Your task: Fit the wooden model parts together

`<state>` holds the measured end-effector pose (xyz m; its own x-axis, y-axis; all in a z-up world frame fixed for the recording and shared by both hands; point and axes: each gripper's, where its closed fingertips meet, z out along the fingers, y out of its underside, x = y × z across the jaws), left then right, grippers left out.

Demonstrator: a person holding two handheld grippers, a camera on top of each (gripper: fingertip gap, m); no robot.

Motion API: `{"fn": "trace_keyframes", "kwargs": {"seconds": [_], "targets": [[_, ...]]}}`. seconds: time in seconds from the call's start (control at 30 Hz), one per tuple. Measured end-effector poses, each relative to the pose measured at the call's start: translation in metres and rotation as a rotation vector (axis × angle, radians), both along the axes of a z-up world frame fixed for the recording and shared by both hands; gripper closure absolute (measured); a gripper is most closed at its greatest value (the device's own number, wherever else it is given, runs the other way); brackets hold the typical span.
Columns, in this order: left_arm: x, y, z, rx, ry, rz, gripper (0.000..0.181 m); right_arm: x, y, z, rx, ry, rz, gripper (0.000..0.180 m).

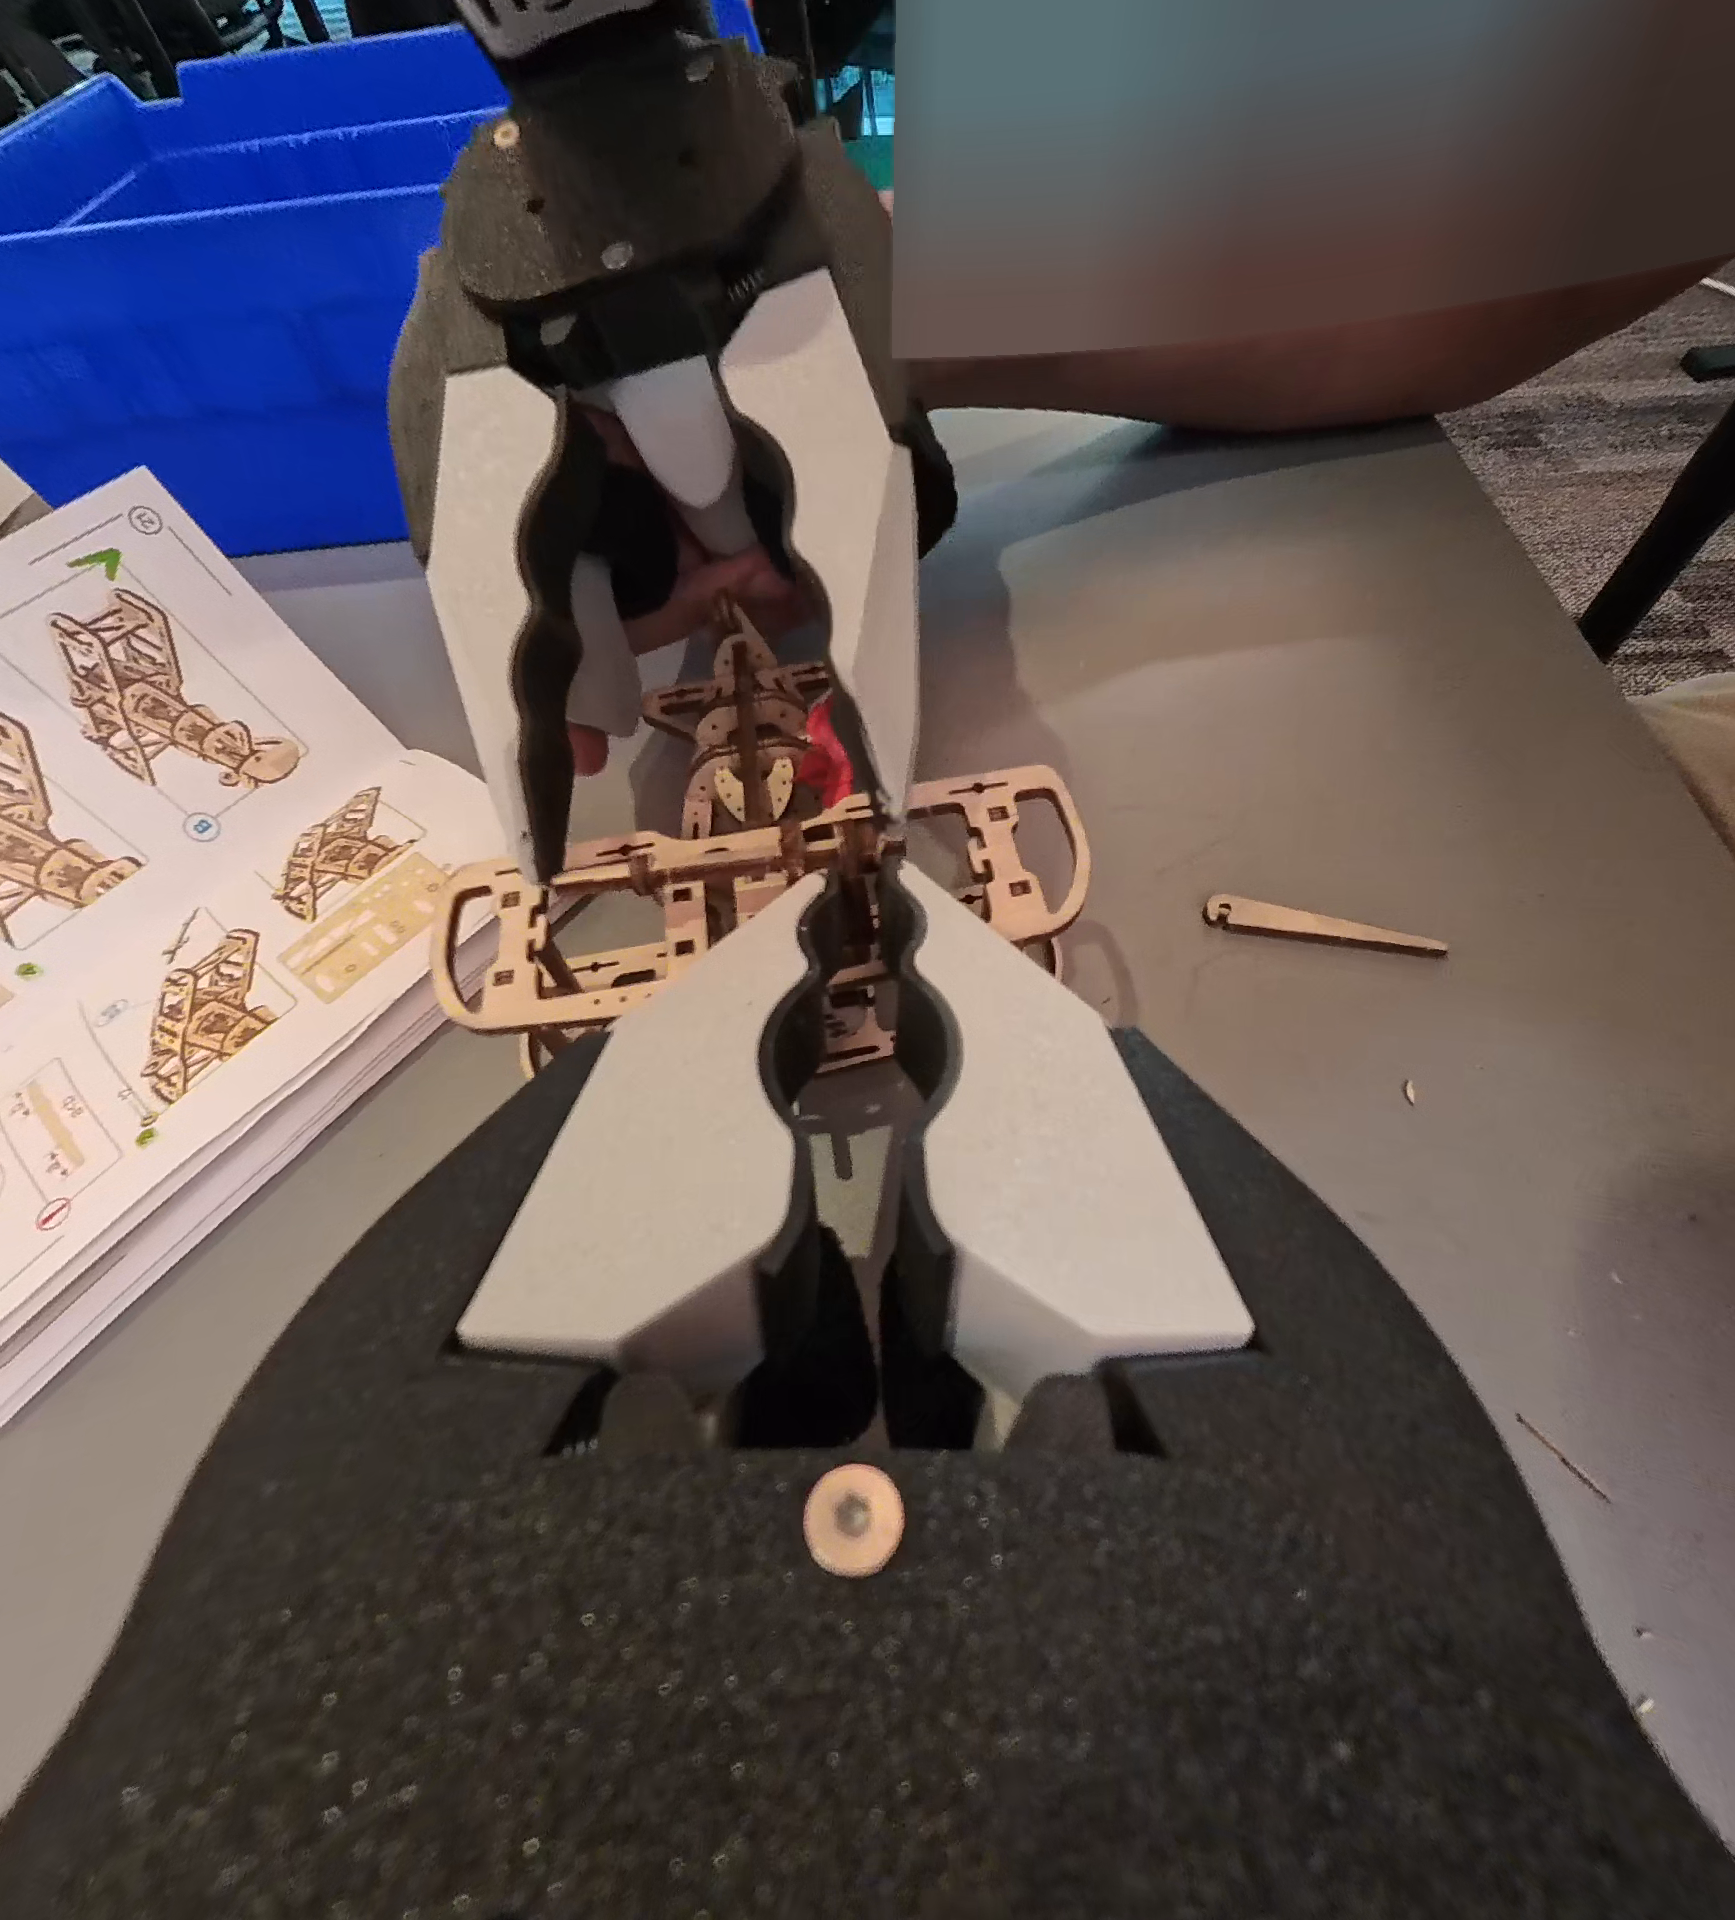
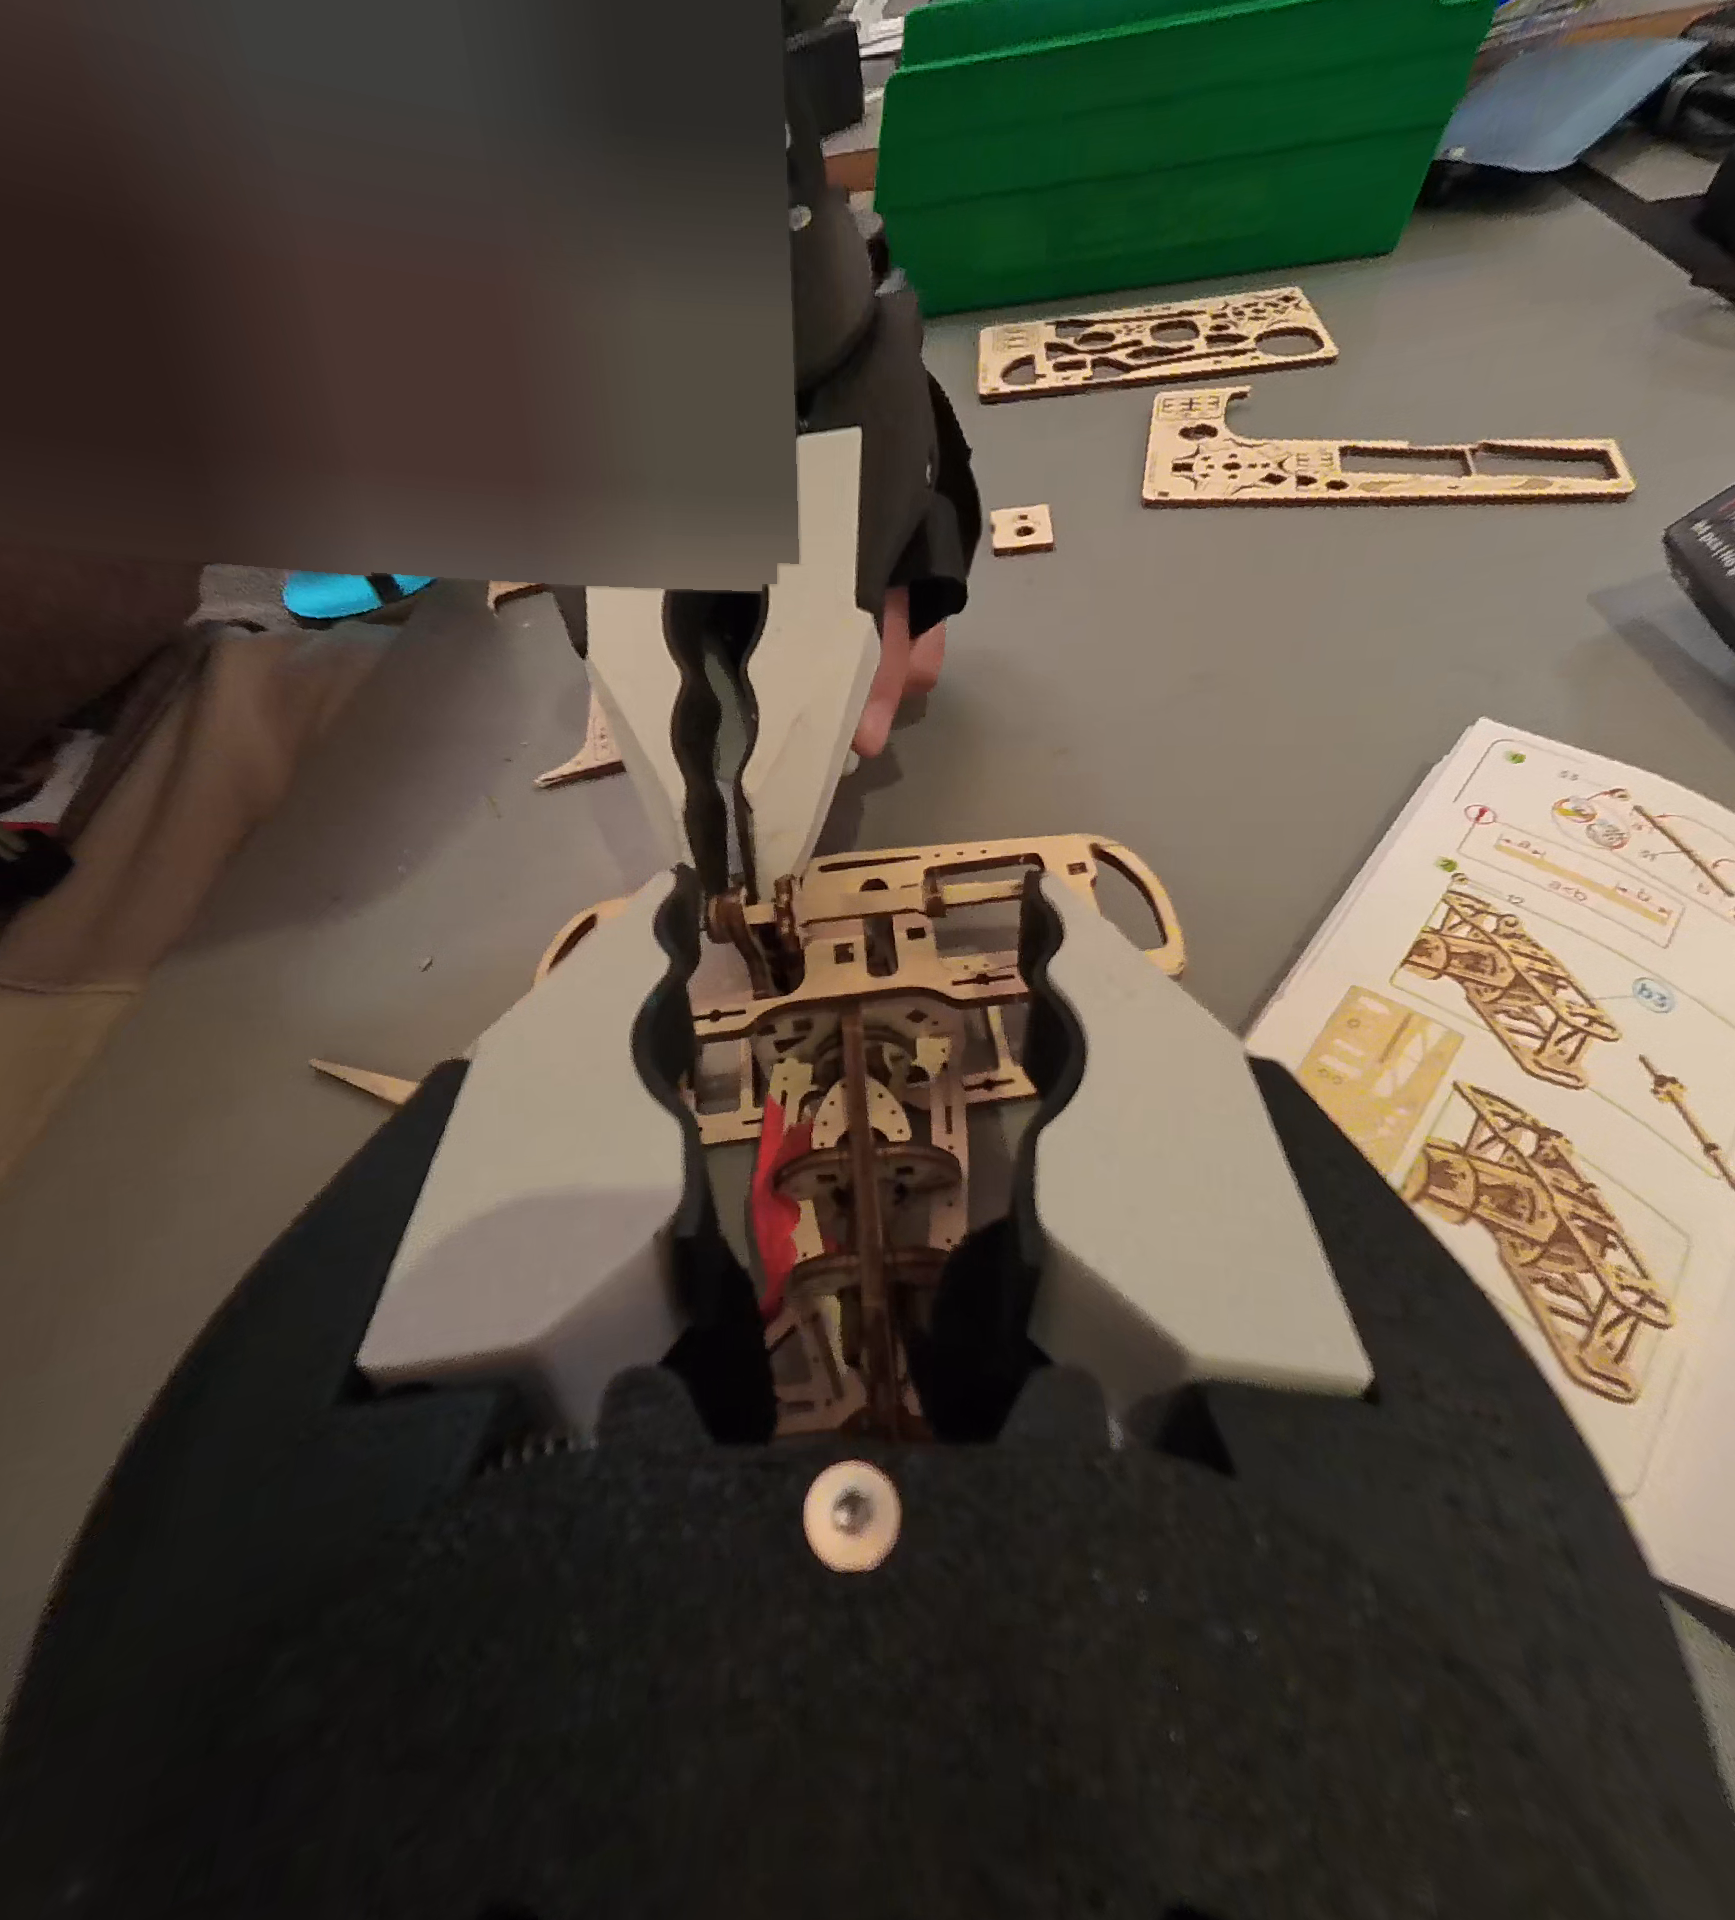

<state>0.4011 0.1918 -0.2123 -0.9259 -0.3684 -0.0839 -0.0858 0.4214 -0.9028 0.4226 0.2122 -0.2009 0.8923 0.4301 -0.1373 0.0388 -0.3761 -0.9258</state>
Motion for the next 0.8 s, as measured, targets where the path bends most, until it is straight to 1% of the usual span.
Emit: {"fn": "trace_keyframes", "kwargs": {"seconds": [0.1, 0.2, 0.37, 0.47, 0.6, 0.73, 0.8], "targets": [[-0.0006, -0.0003, 0.0, 0.0, -0.001, -0.004, 0.178, 0.0011, 0.0009, -0.0021, -0.004, -0.024, -0.017, 0.124], [-0.0009, -0.0003, 0.0001, -0.001, 0.001, -0.006, 0.178, 0.0005, 0.0008, -0.0019, 0.008, -0.049, -0.019, 0.124], [-0.0021, -0.0006, 0.0002, -0.005, 0.009, -0.016, 0.178, -0.0031, -0.0007, -0.0032, -0.007, -0.038, -0.001, 0.118], [-0.003, -0.0009, 0.0, -0.005, 0.009, -0.022, 0.178, -0.001, 0.0, -0.0024, 0.003, -0.034, -0.012, 0.125], [-0.0033, -0.0011, 0.0001, -0.004, 0.007, -0.024, 0.177, -0.0017, -0.0002, -0.0021, 0.009, -0.041, -0.011, 0.125], [-0.0051, -0.0015, 0.0001, -0.007, 0.013, -0.036, 0.178, -0.0037, -0.0007, -0.0025, -0.001, -0.047, -0.014, 0.124], [-0.0052, -0.0014, 0.0003, -0.009, 0.017, -0.038, 0.178, -0.006, -0.0017, -0.0042, -0.017, -0.047, 0.0, 0.118]]}}
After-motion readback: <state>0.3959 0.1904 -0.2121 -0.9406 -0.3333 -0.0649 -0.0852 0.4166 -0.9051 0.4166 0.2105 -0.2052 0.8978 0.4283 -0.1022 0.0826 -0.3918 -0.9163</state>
